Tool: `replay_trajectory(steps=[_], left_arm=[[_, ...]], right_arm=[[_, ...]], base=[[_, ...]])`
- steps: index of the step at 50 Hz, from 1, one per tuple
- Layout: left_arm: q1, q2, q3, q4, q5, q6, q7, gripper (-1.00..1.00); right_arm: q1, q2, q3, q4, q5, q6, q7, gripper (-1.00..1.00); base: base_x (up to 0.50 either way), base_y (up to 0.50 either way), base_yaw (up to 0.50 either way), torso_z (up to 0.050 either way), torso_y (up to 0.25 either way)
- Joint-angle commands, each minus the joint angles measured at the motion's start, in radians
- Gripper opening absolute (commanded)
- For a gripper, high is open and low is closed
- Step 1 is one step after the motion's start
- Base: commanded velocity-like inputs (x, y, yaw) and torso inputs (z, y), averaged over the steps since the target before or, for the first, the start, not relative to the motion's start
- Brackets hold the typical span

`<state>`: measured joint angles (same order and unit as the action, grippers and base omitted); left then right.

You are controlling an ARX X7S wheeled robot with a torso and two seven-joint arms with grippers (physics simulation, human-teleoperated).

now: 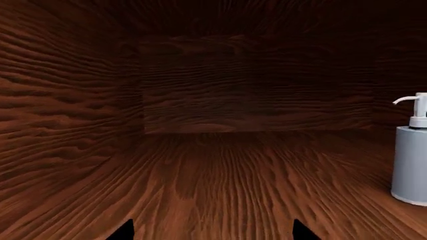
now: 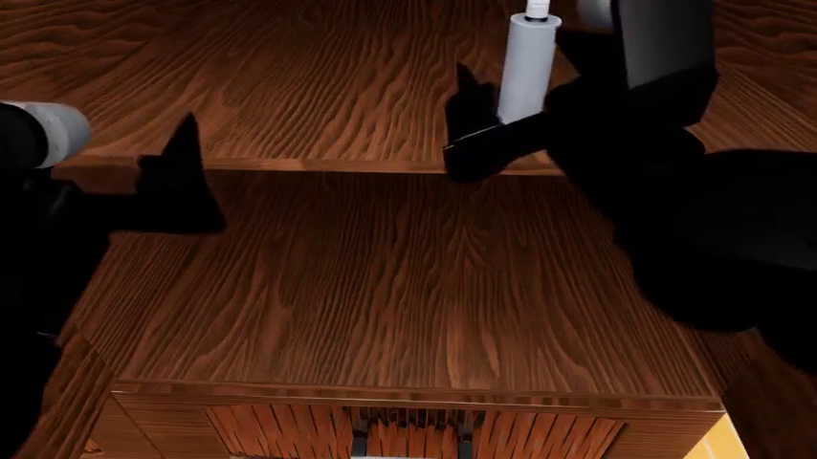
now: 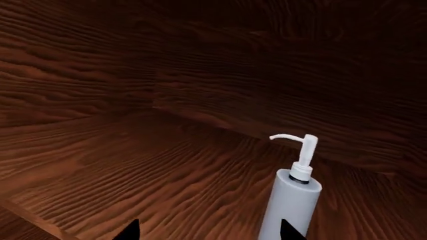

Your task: Pick the soap dispenser from the counter and place it in the cabinet.

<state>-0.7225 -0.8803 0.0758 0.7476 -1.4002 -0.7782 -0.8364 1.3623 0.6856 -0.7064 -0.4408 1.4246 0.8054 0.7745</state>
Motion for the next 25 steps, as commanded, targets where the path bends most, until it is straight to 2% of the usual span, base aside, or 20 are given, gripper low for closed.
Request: replay_trajectory(steps=[1, 25], left_arm=[[-0.004, -0.008, 0.008, 0.062, -0.03, -0.01, -0.029, 1.0], [-0.004, -0.036, -0.004, 0.181, -0.125, 0.003, -0.114, 1.0]], right_arm=[[0.032, -0.004, -0.004, -0.088, 0.012, 0.025, 0.038, 1.0], [0.005, 0.007, -0.011, -0.124, -0.008, 0.008, 0.019, 1.0]], base=[[0.0, 0.0, 0.0, 0.0, 0.0], [0.0, 0.0, 0.0, 0.0, 0.0]])
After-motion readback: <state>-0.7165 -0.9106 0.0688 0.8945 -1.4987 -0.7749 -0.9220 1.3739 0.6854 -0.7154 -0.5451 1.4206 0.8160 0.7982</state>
